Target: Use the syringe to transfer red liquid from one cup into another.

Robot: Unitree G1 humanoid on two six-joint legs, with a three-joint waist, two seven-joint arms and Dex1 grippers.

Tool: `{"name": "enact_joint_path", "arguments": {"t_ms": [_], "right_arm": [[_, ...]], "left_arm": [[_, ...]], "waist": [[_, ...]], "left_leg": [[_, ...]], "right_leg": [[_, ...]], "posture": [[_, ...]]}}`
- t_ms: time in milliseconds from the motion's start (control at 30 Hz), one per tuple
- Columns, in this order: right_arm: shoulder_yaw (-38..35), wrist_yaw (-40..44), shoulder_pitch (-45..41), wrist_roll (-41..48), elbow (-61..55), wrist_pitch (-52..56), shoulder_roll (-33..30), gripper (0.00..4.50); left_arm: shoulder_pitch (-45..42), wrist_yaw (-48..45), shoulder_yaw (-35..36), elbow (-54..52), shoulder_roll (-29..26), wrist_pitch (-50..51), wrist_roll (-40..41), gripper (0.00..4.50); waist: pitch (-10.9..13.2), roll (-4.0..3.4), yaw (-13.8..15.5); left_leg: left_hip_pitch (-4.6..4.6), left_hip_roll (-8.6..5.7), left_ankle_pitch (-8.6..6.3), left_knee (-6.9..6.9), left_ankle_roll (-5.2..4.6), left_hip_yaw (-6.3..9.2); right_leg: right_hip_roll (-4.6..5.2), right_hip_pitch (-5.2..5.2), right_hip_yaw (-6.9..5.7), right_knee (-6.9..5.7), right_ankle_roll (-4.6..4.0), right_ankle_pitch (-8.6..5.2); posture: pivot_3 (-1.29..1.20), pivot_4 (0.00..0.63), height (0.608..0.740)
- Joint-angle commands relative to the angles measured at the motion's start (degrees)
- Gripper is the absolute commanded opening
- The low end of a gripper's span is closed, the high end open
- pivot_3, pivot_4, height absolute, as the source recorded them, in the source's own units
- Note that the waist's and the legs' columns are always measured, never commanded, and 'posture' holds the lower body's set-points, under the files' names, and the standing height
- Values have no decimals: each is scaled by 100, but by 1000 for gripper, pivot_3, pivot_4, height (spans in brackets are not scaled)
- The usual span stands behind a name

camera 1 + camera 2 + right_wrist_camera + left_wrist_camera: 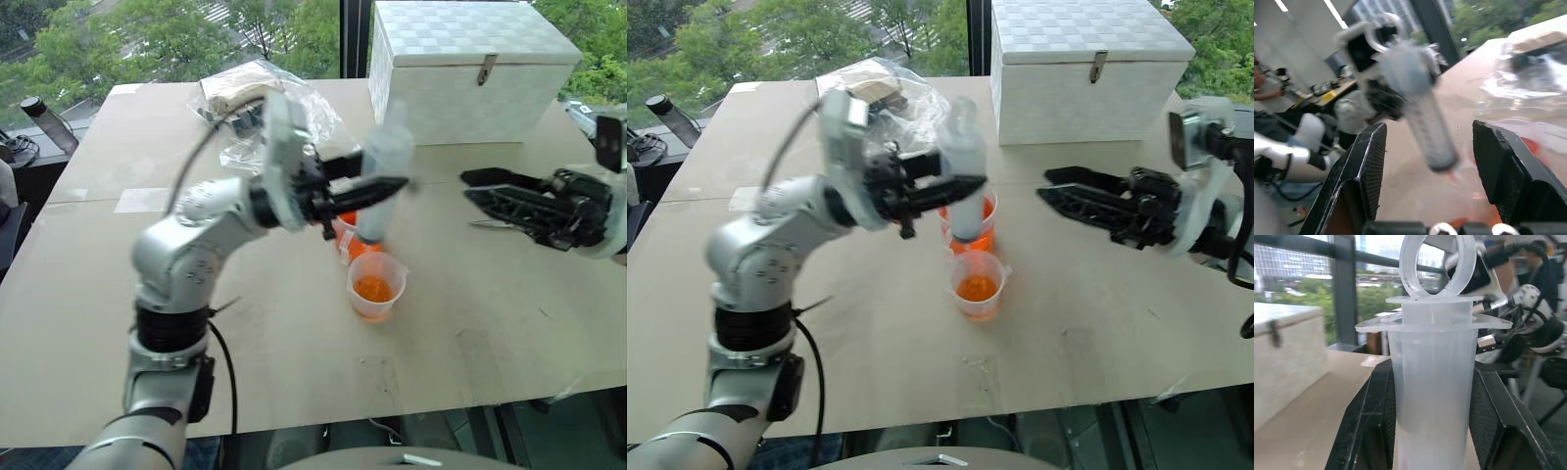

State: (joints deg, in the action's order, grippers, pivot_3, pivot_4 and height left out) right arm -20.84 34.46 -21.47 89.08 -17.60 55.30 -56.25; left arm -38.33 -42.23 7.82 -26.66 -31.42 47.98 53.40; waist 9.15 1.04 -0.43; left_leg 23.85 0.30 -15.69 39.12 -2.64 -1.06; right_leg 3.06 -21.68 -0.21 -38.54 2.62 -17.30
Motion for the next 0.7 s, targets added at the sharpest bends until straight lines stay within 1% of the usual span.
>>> {"name": "enact_joint_path", "arguments": {"t_ms": [33,133,233,300,367,433,500,600,667,700], "right_arm": [[-239,329,213,-410,71,-120,10,2925],[-196,320,338,-553,100,-137,182,2925],[-127,357,443,-732,59,-103,303,2925],[-76,420,571,-814,2,-42,349,2925],[-57,442,670,-816,-18,17,404,2925],[-93,305,766,-726,39,81,504,2925],[-123,419,1020,-903,-51,46,562,2925],[-20,642,1507,-1712,-265,-293,524,2925],[100,999,1974,-2536,-414,-942,606,2925],[262,1230,2265,-3084,-437,-1339,566,2953]], "left_arm": [[87,363,768,-254,-608,502,589,1378],[384,771,1360,-164,-1194,850,785,1378],[978,839,1725,-204,-1751,1211,916,1378],[1653,817,1735,-234,-2096,1222,453,1378],[2104,924,1721,-65,-2209,1201,164,1378],[2291,992,1676,153,-2192,1280,111,1378],[2378,1019,1501,324,-2178,1338,-28,1378],[2374,1047,1199,517,-2140,1296,-305,1378],[2273,1072,903,798,-2069,1203,-583,1378],[2234,1006,683,985,-2076,1089,-791,1875]], "waist": [[0,-2,-13],[0,-2,-33],[0,-2,-20],[0,-2,3],[0,-3,23],[0,-1,45],[0,-1,98],[0,0,151],[0,0,142],[-1,0,139]], "left_leg": [[-1,0,0,0,0,-1],[-5,1,1,-1,1,-2],[-7,0,0,-1,1,-4],[-7,0,0,-1,1,-4],[-7,0,0,-2,1,-4],[-6,0,0,-3,1,-3],[-7,0,0,-3,1,-1],[-6,-1,0,-3,1,-1],[-3,-1,0,-3,0,-3],[-3,-2,0,-3,1,-3]], "right_leg": [[-1,0,0,0,0,0],[-2,0,3,-3,0,0],[-2,0,4,-5,0,0],[-1,0,4,-3,0,0],[0,0,4,1,0,0],[1,0,2,0,0,-1],[2,0,1,-2,-1,-1],[3,0,0,0,-1,-1],[4,-1,1,2,-1,-1],[4,0,2,2,-1,-1]], "posture": [[0,150,740],[0,150,740],[0,150,740],[0,150,740],[0,150,740],[0,150,740],[0,150,740],[0,150,740],[0,150,740],[0,150,740]]}}
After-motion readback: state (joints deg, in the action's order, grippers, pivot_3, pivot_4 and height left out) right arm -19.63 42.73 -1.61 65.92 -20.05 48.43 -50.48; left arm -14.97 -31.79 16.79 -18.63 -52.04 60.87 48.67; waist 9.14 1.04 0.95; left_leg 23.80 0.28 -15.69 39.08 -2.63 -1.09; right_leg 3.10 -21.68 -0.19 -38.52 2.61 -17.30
